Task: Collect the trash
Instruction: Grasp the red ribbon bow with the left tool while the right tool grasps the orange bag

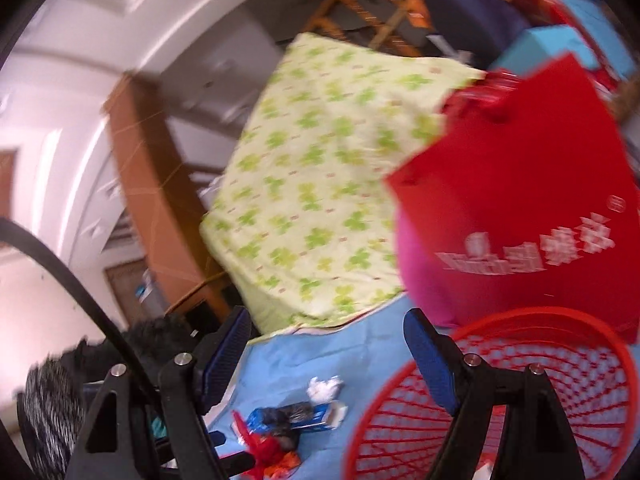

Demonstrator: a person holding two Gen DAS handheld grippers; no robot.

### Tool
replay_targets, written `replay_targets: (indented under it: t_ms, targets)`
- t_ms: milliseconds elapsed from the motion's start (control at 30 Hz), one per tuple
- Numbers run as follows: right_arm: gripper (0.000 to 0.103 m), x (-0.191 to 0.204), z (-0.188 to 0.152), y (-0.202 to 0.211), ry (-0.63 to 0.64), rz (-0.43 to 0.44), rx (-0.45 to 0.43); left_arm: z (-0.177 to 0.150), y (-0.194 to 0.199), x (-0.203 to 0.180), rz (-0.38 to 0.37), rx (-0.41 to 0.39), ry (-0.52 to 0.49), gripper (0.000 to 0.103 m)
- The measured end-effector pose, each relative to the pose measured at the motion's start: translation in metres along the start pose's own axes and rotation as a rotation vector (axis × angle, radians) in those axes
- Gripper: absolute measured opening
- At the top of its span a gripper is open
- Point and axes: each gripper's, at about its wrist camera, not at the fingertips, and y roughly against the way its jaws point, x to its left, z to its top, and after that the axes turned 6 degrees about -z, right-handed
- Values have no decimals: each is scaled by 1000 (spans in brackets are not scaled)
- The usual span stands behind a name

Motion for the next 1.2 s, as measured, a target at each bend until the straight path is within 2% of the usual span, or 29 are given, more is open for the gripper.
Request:
replay_targets:
  t_ms: [100, 200, 267, 300, 400, 533, 600, 767, 867, 1000, 1033, 1100, 1167, 1200]
  targets:
    - [82, 37, -17, -12, 91, 100, 51, -25, 11, 59, 137, 26, 101, 85]
    - [82, 65, -39, -30, 144, 184, 149, -43, 22, 105, 257, 39, 202, 85]
    - [82, 80, -57, -53, 153, 225, 273, -51, 28, 125, 302, 30, 243, 85]
    - [82, 88, -72, -71, 143, 238, 368, -53, 28, 130, 312, 27, 252, 85]
    - [82, 94, -110, -118, 105, 207, 601, -57, 22, 134, 318, 26, 260, 85]
    - [82, 88, -154, -166, 23, 128, 805, -63, 3, 134, 296, 45, 244, 85]
    - [82, 77, -165, -182, -41, 104, 849, -63, -8, 138, 284, 56, 245, 85]
    - [81, 54, -183, -198, -127, -19, 898, -59, -36, 139, 194, 66, 212, 85]
    - [81, 40, -181, -200, -181, -51, 908, -53, -56, 137, 144, 85, 197, 85]
    - [81, 29, -174, -199, -189, -92, 892, -44, -81, 132, 20, 69, 187, 84]
    - [81, 28, -174, -200, -189, -96, 897, -43, -89, 130, -9, 69, 179, 82]
    - [81, 28, -177, -202, -175, -103, 908, -44, -102, 126, -53, 85, 162, 59]
    - [81, 31, -179, -203, -159, -104, 914, -47, -112, 125, -109, 107, 163, 52]
    - [81, 33, -180, -204, -153, -103, 915, -46, -111, 125, -115, 99, 166, 47]
